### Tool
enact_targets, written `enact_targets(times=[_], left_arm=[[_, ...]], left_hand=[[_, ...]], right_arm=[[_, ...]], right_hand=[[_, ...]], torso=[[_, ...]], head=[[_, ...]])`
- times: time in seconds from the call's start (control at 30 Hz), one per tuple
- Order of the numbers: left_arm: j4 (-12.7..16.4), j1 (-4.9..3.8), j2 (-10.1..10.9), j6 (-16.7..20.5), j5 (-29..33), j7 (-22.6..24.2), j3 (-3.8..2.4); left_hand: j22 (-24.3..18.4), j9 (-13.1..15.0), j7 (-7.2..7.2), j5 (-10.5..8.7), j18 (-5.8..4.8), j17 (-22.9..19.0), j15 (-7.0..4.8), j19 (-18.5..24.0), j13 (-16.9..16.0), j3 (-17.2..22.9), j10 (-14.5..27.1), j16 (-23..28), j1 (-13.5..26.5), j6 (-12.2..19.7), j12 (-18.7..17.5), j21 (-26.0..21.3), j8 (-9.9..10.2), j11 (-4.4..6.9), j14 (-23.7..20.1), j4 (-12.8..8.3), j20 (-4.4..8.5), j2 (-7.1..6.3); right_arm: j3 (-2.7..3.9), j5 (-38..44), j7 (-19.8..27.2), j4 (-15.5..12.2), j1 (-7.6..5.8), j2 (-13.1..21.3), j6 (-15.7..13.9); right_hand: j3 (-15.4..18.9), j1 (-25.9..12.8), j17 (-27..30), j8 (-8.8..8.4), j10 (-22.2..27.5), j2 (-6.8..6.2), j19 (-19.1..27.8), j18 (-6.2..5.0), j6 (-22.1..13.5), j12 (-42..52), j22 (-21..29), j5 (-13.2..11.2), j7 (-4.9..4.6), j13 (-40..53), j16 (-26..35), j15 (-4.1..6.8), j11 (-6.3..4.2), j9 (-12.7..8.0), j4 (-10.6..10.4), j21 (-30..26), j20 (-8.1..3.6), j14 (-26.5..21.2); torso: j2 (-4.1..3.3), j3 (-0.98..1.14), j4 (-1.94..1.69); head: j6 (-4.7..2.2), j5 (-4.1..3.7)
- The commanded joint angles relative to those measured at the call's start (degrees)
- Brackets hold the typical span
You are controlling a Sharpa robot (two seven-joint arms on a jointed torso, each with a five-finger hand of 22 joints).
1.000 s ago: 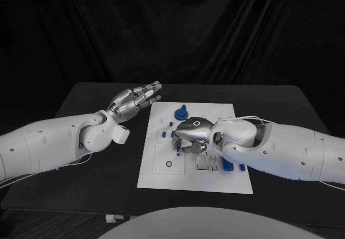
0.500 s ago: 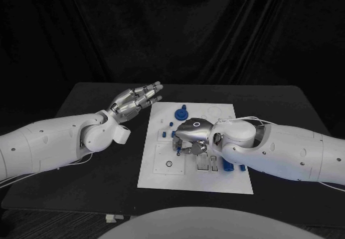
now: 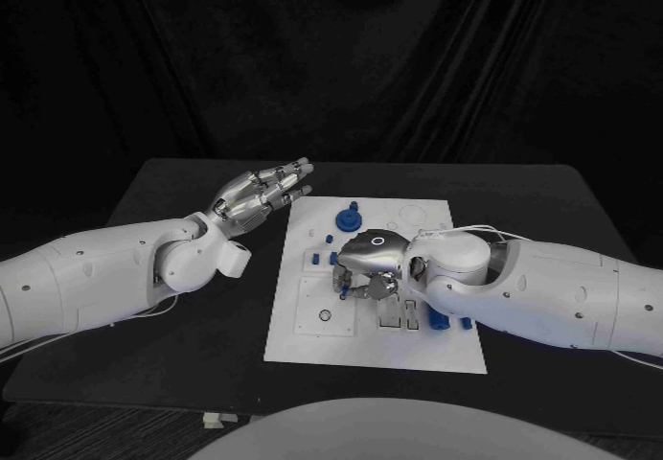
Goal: Assemble the parts on the task board
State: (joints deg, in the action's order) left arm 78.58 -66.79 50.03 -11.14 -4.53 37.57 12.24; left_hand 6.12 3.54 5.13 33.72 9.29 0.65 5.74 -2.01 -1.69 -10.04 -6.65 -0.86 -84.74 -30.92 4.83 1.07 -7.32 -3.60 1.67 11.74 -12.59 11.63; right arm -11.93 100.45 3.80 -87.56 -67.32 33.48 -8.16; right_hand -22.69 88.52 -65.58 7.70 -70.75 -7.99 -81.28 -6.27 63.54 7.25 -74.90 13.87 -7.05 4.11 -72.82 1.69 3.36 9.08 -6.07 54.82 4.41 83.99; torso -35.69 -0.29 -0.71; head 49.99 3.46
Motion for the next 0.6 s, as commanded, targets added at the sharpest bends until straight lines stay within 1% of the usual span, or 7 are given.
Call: enact_targets(times=[0.03, 0.6], left_arm=[[0.0, 0.11, -0.1, -1.0, 0.2, 0.3, -0.05], [-0.2, 0.17, -0.3, -1.1, 0.2, -0.1, -0.05]], left_hand=[[-0.1, 0.1, 0.06, 0.23, 1.16, 0.1, -0.01, 0.0, 0.0, 0.3, -0.4, -0.2, 0.0, -0.2, 0.3, 0.2, -0.2, -0.13, 0.3, 0.0, -0.21, 0.43], [-0.1, 0.1, 0.09, 0.19, 1.15, 0.1, 0.02, 0.0, 0.0, 0.3, -0.4, -0.2, 0.0, -0.1, 0.3, 0.2, -0.2, -0.16, 0.3, 0.0, -0.22, 0.45]], right_arm=[[0.04, 0.1, -0.3, -0.1, 0.16, 0.0, 1.2], [0.04, 0.1, -0.1, -0.3, 0.23, -0.1, 1.2]], right_hand=[[-0.2, 0.5, 0.0, -0.29, -0.4, -0.19, 0.1, 0.23, -0.4, 0.3, -7.1, 0.2, -0.06, 0.0, 0.2, -0.25, -0.08, 0.0, 0.1, -0.4, -0.05, 1.3], [-0.2, 0.5, 0.1, -0.34, -0.4, -0.19, 0.1, 0.22, -0.4, 0.3, -7.1, 0.1, -0.07, 0.0, 0.3, -0.26, -0.07, 0.0, 0.1, -0.4, -0.04, 1.3]], torso=[[-0.01, 0.01, 0.0], [0.01, -0.01, 0.02]], head=[[0.01, 0.06], [0.01, 0.21]])
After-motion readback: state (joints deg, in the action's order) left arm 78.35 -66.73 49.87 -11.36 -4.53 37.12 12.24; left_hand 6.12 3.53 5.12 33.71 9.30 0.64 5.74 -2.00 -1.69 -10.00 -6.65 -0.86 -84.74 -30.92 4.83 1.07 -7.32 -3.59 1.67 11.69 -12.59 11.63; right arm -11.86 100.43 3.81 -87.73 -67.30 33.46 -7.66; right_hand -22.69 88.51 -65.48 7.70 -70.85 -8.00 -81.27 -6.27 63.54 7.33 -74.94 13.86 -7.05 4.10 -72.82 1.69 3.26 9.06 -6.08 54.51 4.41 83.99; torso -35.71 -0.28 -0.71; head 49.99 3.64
